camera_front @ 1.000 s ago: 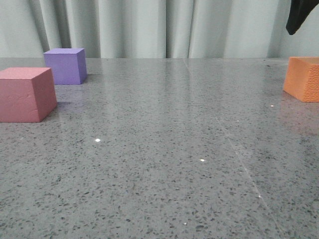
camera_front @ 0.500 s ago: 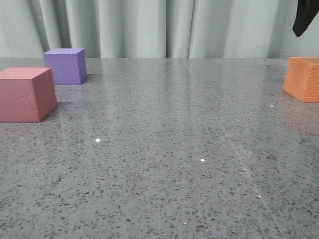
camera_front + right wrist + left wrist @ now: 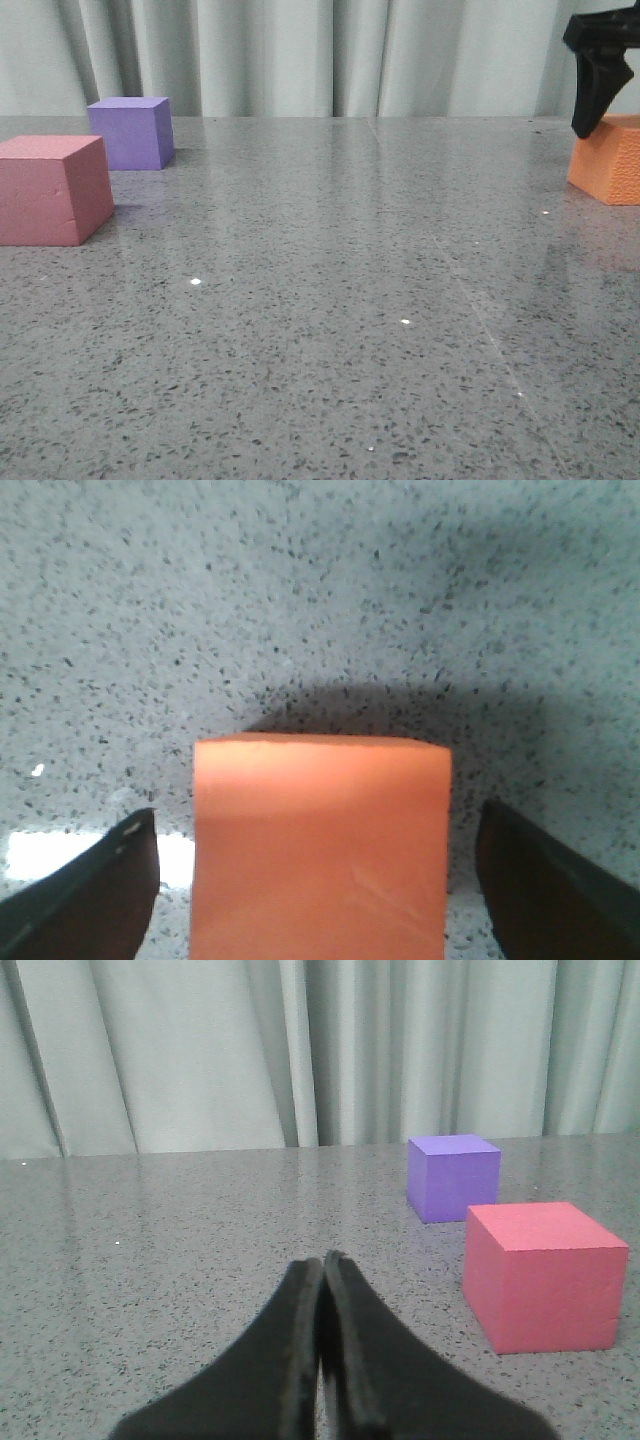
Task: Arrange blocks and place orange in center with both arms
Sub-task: 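Lower the right gripper over the orange cube and close on it, then carry the orange cube with the right gripper to the table center and release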
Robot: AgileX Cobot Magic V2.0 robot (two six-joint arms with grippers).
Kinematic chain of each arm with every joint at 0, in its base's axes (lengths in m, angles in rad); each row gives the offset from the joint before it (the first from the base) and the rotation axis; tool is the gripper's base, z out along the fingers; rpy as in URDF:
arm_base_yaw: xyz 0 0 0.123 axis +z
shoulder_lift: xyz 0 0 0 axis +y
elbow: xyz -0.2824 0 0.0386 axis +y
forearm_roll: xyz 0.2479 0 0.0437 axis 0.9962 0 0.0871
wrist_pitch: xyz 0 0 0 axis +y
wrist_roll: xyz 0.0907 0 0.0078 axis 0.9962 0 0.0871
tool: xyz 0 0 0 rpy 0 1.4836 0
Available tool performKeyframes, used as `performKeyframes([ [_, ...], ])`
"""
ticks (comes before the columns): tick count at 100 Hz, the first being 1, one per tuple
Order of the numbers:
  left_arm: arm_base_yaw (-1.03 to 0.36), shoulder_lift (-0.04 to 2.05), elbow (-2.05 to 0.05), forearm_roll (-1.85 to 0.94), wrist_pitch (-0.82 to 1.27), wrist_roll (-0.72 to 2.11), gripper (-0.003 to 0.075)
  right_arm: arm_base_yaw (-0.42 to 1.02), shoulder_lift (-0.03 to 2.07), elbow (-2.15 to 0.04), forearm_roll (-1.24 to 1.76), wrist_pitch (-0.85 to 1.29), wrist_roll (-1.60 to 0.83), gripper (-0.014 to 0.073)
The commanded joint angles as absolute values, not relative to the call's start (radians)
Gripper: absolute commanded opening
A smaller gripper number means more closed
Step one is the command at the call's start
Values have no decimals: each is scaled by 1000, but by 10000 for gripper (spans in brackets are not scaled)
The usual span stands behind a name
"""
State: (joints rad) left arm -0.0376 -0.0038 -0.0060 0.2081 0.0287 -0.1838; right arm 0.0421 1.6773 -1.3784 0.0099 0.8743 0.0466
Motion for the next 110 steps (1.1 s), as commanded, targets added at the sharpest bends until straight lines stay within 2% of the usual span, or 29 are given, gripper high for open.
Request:
performKeyframes([
  [1, -36, -36, 50, 199, -55, -182, -19, 36, 1656, -1413, 0, 849, 36, 634],
  [18, -36, -36, 50, 199, -55, -182, -19, 36, 1664, -1413, 0, 853, 36, 612],
  [42, -36, -36, 50, 199, -55, -182, -19, 36, 1664, -1413, 0, 853, 36, 325],
  [58, -36, -36, 50, 199, -55, -182, -19, 36, 1664, -1413, 0, 849, 36, 217],
  [91, -36, -36, 50, 199, -55, -182, -19, 42, 1652, -1452, 30, 916, 36, 201],
  [110, -36, -36, 50, 199, -55, -182, -19, 103, 1609, -1520, 68, 934, 73, 201],
])
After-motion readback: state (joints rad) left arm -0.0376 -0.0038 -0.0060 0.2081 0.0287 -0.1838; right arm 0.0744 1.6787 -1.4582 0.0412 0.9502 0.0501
